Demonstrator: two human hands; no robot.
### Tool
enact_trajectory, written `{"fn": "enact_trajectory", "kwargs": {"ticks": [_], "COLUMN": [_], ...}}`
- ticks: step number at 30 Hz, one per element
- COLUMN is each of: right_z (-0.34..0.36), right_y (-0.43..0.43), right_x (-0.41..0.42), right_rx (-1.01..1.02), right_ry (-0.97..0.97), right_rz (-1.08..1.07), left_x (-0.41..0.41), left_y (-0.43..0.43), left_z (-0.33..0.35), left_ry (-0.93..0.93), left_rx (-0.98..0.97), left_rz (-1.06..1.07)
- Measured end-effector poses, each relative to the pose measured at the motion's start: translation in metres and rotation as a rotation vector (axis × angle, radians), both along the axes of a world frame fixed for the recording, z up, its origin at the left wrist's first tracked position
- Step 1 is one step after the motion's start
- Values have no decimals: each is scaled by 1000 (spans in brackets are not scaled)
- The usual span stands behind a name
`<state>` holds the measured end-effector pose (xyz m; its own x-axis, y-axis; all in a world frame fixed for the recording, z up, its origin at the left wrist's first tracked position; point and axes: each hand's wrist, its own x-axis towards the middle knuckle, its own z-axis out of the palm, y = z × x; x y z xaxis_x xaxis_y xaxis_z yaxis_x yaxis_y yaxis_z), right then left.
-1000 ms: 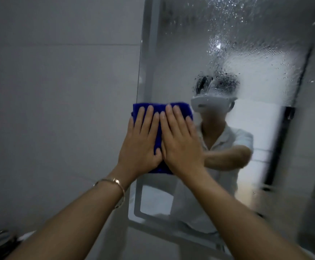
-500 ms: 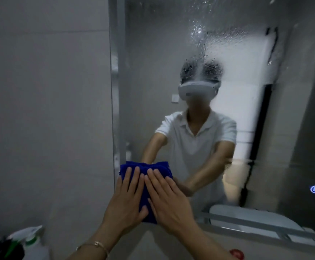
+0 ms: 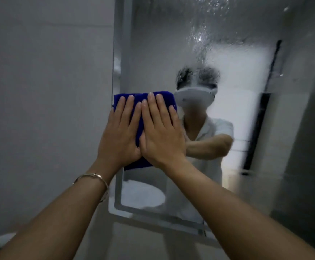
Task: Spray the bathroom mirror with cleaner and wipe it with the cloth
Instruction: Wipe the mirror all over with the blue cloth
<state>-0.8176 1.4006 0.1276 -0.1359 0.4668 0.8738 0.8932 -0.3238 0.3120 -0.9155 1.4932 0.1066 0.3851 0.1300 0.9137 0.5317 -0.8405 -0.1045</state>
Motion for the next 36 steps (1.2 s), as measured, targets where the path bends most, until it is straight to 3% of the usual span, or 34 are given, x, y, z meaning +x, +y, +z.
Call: {"fn": "enact_trajectory", "kwargs": {"ticks": [5,13,18,21,24,30,36], "right_z": [-32,-142,-201,-215,-221,-207,-150], "right_y": [17,13,-4,-12,-27,-89,-143], "right_x": [-18,-19,-1,9,19,63,91], "right_rx": [-61,-233,-312,-329,-343,-289,-218], "right_ry": [-25,-90,-138,-162,-172,-106,79], "right_rz": [55,133,134,122,87,18,-38], "left_x": [-20,-37,-30,-16,-1,36,69], "left_y": [13,-7,-25,-32,-48,-100,-147], "left_z": [-39,-153,-219,-238,-245,-214,-128], "left_ry": [-25,119,277,282,322,316,312], "left_rx": [-51,-351,-315,-374,-399,-348,-254], "left_rz": [-15,-108,83,177,200,38,-129]}}
